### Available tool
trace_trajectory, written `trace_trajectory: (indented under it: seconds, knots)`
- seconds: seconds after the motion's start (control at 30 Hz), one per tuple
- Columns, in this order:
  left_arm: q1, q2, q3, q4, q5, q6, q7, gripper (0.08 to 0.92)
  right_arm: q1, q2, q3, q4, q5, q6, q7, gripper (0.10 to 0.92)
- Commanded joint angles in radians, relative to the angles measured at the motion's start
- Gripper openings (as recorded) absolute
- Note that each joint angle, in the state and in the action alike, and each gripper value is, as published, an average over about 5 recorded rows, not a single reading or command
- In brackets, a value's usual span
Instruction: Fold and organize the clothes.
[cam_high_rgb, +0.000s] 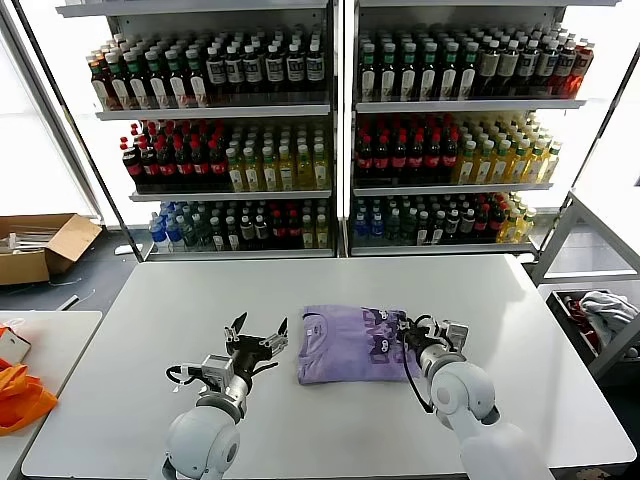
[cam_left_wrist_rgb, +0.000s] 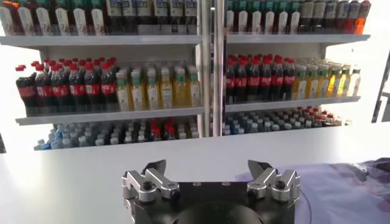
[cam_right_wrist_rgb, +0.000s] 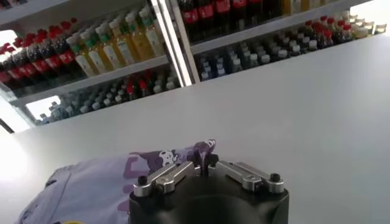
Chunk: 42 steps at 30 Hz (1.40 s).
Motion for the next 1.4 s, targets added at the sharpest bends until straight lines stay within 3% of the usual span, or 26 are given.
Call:
trace_trajectory:
  seconds: [0.03, 0.4, 0.73, 1.4]
  knots:
    - [0.021, 0.0, -0.01, -0.014, -0.001, 0.003, 0.0, 0.823, 0.118, -0.087, -0.07, -0.114, -0.313, 0.0, -0.155, 0.229]
    - [0.051, -0.005, -0.021, -0.032, -0.001, 0.004, 0.0, 0.823, 0.046, -0.019, -0.054, 0.073, -0.461, 0.03, -0.158, 0.541]
    - [0.091, -0.02, -0.046, -0.055, 0.004, 0.0, 0.0, 0.823, -0.022, 0.125, -0.143, 0.049, -0.507, 0.093, -0.156, 0.804]
    - [0.169, -0.019, -0.1, -0.11, 0.003, -0.009, 0.011, 0.823, 0.026, 0.184, -0.189, -0.149, -0.522, 0.101, -0.102, 0.823]
